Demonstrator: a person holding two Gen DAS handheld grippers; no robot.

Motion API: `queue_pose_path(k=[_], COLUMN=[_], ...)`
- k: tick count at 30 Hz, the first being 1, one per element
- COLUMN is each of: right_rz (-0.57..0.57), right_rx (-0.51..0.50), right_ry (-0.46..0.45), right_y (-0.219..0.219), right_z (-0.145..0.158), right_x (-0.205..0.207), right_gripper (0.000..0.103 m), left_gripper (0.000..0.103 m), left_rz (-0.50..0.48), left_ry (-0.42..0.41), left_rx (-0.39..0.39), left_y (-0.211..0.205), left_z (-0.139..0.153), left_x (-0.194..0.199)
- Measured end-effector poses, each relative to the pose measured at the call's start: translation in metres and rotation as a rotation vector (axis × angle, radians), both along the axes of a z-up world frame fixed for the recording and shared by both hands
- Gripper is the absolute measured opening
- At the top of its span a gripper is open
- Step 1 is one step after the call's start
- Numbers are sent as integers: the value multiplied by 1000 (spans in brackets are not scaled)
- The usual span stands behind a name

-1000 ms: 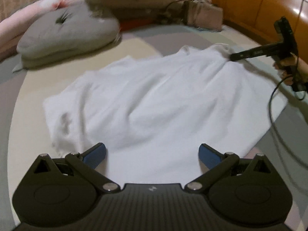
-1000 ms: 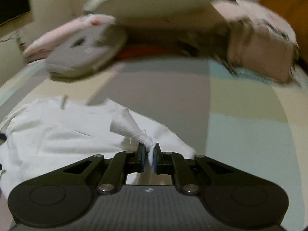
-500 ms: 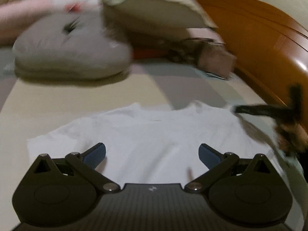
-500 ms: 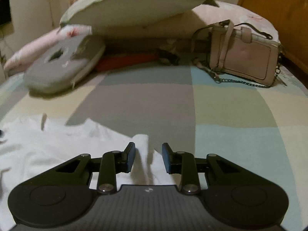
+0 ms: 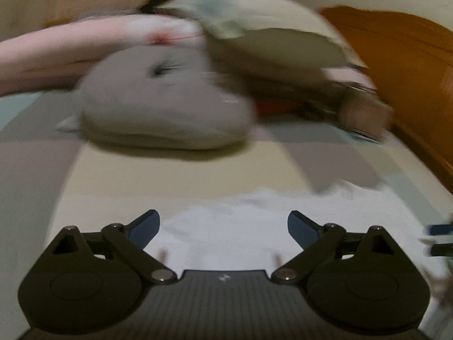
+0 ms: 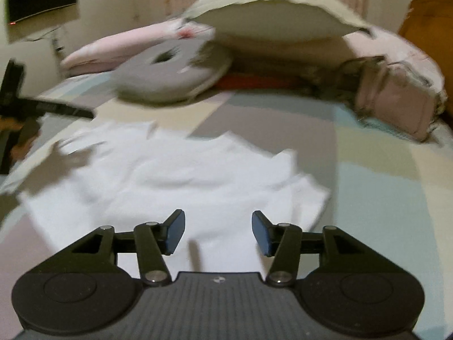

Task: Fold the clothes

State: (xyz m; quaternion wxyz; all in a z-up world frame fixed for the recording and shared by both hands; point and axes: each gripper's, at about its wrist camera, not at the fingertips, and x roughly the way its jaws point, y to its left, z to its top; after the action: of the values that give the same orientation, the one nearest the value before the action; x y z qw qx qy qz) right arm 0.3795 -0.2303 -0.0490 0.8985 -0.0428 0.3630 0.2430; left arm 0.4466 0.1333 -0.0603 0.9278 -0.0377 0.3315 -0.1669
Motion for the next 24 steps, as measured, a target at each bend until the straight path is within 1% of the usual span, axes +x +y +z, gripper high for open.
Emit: queue_pose_path(k=[2, 4, 5, 6, 7, 8, 9, 10, 11, 13, 16, 17, 19, 20, 22, 24], right_rz=[15, 21, 16, 3, -10, -23, -40, -57, -72, -86, -85, -78, -67, -65, -69, -90], right_rx=[-1, -5, -3, 1, 5, 9, 17, 29, 43, 45, 29, 25, 14, 11, 1, -48], right_ry=[29, 58, 68, 74, 79, 85, 95, 107, 116, 120, 92, 74, 33, 24, 34, 74], right_y=[8, 12, 12, 9, 6, 3, -1, -6, -12, -18, -17, -13, -3, 1, 6, 5], right_z=[-7, -16, -18, -20, -22, -23, -24, -23, -23, -19, -9, -6, -1, -2, -7, -18], right_x=[-13, -24, -30, -35, -40, -45, -50, -55, -61, -72, -81, -81, -79, -77, -72, -71], right_gripper=[58, 59, 59, 59, 59, 60, 60, 60, 60, 60, 63, 63, 64, 64, 64, 64], left_gripper=[97, 97, 97, 97, 93, 93, 93, 93, 93, 93, 94, 94, 94, 94, 94, 94], left_rz=[-112, -148, -124, -95, -67, -38, -15, -6, -3, -12, -96, -119, -110, -95, -37, 6], left_ry=[35, 89, 103, 109, 114, 120, 126, 133, 131, 101, 56, 45, 59, 80, 147, 167], left_rx=[-8, 20, 61, 75, 88, 102, 108, 105, 126, 176, 215, 238, 271, 269, 204, 164], left_y=[-15, -26, -27, -23, -19, -15, -12, -13, -18, -29, -42, -48, -53, -52, -40, -25], left_z=[-4, -17, -25, -30, -36, -41, -43, -40, -35, -24, -12, -12, -22, -28, -40, -46], left_x=[-8, -10, -8, -7, -6, -5, -5, -8, -13, -25, -58, -69, -86, -92, -107, -129])
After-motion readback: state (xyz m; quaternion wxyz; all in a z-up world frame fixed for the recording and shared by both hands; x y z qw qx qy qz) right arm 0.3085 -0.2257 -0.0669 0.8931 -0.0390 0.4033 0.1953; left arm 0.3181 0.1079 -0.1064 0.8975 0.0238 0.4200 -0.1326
